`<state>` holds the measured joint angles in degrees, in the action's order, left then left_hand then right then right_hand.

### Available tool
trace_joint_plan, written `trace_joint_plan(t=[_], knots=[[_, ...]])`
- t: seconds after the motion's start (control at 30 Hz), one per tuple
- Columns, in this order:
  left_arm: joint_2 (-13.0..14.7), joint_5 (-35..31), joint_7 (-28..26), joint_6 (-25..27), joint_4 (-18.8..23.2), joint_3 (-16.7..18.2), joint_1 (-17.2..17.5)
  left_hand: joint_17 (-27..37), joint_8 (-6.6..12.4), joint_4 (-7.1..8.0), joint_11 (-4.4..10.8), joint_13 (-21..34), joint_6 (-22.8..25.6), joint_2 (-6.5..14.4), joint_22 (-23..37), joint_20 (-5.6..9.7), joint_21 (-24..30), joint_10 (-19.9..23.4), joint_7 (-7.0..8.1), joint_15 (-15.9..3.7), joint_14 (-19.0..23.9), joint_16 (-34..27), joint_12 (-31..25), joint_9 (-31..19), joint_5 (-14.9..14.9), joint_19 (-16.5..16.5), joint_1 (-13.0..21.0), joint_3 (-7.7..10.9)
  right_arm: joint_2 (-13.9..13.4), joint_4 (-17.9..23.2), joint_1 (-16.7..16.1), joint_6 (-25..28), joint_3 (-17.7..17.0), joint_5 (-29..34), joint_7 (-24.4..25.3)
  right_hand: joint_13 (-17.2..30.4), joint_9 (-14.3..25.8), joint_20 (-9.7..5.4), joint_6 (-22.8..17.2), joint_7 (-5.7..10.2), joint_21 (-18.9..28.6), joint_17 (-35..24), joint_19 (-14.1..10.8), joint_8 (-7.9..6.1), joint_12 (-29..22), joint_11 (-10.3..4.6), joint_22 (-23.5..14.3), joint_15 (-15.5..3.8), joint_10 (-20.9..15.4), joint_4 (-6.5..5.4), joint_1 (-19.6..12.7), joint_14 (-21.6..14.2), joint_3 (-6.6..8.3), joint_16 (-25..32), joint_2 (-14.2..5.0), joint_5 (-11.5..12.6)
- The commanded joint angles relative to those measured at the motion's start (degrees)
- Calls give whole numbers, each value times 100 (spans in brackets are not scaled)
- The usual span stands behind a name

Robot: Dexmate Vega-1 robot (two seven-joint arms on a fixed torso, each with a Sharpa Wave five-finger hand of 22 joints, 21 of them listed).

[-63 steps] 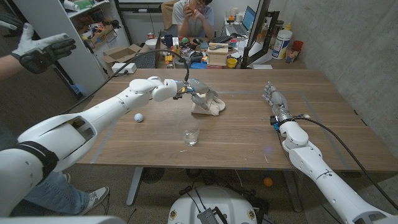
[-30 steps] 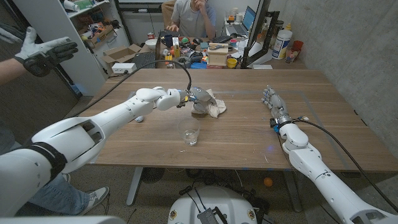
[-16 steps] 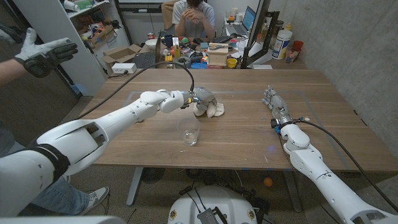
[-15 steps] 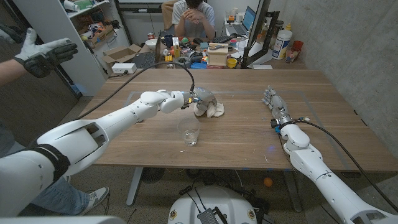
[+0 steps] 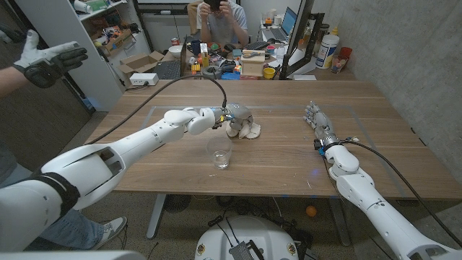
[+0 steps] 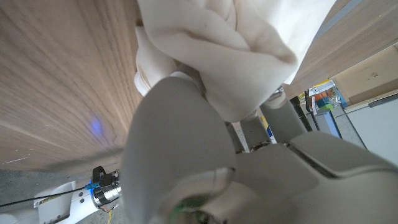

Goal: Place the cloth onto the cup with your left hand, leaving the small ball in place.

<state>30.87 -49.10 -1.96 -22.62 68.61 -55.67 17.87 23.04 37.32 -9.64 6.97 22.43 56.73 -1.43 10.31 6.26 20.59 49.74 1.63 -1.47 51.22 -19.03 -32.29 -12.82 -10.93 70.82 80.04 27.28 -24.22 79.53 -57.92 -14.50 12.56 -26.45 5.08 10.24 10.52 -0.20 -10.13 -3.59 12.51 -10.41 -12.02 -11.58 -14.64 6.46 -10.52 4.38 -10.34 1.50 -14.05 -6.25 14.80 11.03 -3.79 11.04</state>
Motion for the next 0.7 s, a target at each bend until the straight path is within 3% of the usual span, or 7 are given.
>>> trace_joint_plan(t=[0.03,0.7], knots=[[235,-6,-1,192,605,248,188,43,44,43,41,865,716,290,8,19,30,-3,-647,-1024,592,-6,-13,-10,-40,-36,398,22,-53,224,-59,44,-10,63,96,31,18,41,-47,-13,-18,-15,-23,20,24,3,-14,-7,-47,24,14,-59,10,-14,29,33],[643,-62,616,567,1969,848,494,166,73,119,99,1035,668,277,22,0,32,-92,-636,-1030,556,125,-26,-31,-69,-129,403,17,-96,467,-60,45,-31,125,257,32,18,4,-54,-22,-23,-14,-39,25,46,2,-14,-1,-57,37,11,-68,7,-16,21,35]])
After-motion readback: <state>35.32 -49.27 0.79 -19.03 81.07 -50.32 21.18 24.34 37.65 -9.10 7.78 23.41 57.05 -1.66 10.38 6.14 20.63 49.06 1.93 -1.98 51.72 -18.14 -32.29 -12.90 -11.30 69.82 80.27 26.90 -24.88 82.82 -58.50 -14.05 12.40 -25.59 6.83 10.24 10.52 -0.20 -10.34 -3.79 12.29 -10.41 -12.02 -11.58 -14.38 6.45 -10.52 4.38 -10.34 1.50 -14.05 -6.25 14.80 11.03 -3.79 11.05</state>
